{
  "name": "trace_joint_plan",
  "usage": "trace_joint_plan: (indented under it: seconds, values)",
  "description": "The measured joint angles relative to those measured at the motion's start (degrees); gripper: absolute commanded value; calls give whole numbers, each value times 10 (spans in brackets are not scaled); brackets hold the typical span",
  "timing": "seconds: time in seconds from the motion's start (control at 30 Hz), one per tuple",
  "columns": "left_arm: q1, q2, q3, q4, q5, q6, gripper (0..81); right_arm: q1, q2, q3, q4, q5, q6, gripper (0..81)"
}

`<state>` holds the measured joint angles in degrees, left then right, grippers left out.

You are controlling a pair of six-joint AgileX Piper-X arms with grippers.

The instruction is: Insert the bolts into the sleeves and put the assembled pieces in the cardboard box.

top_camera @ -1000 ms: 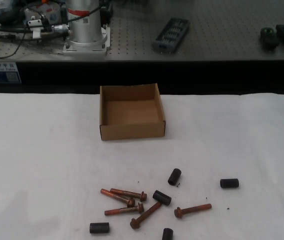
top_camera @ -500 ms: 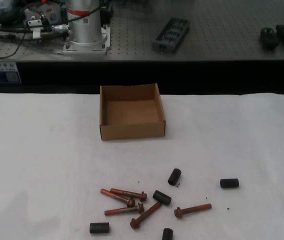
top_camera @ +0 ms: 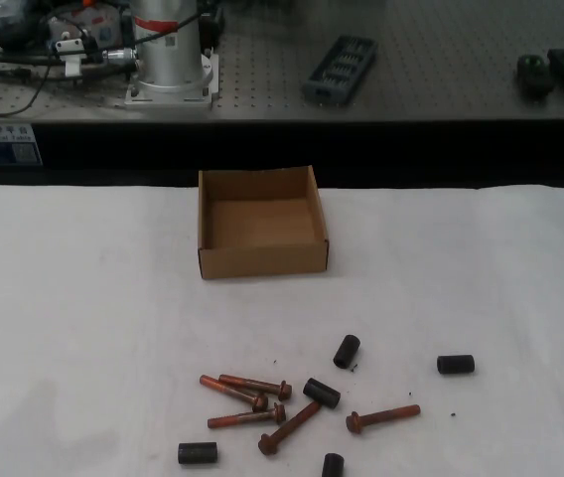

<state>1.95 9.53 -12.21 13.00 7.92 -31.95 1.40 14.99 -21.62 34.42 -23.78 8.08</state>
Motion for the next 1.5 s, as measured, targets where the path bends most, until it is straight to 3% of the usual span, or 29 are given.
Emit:
trace_joint_plan:
  seconds: [1.03, 1.1, 1.27, 1.37, 1.5]
  values:
    - [0, 0, 0, -2, -14, 0, 6, 0, 0, 0, -18, 18, 29, 43]
    - [1, 0, 0, -2, 17, 0, 6, 0, 0, 0, 4, 11, 40, 43]
    - [1, 0, 0, 50, 179, 17, 6, 0, 0, -2, 109, -25, 60, 43]
    - [1, 0, -5, 117, 253, 78, 6, 0, 0, -18, 148, -35, 43, 43]
    - [1, -1, -70, 183, 212, 217, 6, 0, 2, -78, 151, -29, -35, 43]
